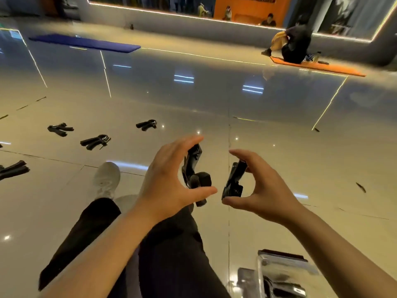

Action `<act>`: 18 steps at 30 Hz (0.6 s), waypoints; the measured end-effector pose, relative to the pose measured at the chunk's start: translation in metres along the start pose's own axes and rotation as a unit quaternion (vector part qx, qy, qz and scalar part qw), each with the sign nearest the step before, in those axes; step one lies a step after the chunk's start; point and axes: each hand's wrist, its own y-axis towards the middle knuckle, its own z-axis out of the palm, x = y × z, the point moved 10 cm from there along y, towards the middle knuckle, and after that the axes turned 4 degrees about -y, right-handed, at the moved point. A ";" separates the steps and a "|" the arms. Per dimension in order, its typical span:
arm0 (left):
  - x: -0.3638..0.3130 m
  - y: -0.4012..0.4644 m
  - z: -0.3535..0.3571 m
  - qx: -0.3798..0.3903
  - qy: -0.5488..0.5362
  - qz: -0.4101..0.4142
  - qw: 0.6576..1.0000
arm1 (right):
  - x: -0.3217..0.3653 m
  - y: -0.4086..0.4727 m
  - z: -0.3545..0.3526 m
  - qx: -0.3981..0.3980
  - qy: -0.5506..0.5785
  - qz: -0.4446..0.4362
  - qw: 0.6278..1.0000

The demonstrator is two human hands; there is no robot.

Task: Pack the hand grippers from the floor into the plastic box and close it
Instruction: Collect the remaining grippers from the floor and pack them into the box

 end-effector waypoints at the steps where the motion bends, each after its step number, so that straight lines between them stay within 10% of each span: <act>1: -0.017 -0.007 0.013 -0.001 -0.003 0.006 1.000 | -0.010 -0.021 -0.008 -0.003 0.007 0.008 1.000; 18: -0.098 -0.158 0.228 0.188 -0.056 -0.104 0.975 | -0.177 -0.277 -0.001 0.065 0.031 0.214 0.974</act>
